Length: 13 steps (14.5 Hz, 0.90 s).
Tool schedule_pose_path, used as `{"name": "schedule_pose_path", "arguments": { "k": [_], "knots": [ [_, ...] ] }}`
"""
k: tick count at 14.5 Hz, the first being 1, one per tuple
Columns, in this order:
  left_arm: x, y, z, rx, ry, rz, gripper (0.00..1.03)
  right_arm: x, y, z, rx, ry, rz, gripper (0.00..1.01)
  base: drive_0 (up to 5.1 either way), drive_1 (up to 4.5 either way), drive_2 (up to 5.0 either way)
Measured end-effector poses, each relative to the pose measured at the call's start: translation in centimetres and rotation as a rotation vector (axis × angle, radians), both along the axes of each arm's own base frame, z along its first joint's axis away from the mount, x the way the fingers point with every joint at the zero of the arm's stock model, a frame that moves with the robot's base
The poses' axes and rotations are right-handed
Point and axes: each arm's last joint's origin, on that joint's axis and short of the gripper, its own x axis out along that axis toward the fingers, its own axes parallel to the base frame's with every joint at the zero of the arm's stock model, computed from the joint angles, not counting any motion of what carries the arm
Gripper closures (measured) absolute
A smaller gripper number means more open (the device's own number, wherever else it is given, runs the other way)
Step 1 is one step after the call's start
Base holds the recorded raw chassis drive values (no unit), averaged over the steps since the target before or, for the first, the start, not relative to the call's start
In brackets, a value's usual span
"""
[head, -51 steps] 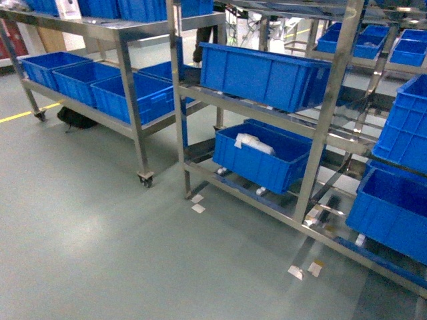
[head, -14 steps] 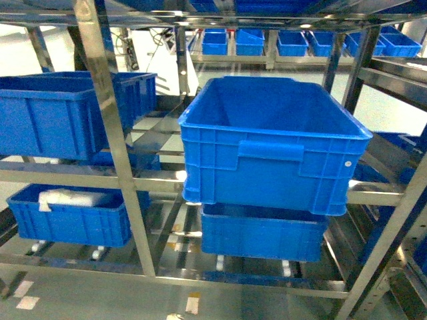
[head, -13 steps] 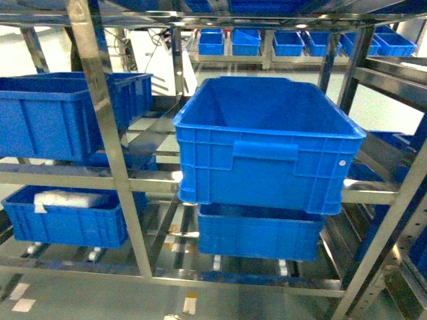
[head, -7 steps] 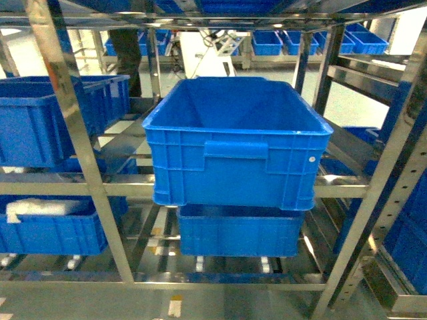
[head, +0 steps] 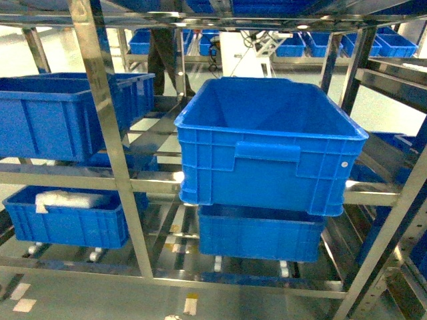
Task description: Pick red block from blue box to shelf
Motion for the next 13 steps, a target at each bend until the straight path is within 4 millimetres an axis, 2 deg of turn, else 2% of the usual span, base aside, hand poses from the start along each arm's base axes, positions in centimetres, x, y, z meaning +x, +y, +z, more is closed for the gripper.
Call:
{"name": "schedule_pose_path", "arguments": {
  "k": [4,13],
  "knots": [
    [0.0,0.0,0.01,0.0,-0.001,-0.001,0.05,0.0,0.0,0.0,0.0,0.001,0.0,0.73,1.6,1.64,1.6],
    [0.0,0.0,-0.01,0.0,0.002,-0.001,0.05,0.0,0.0,0.0,0.0,0.0,0.0,0.73,0.1,4.43,-4.2]
  ]
}}
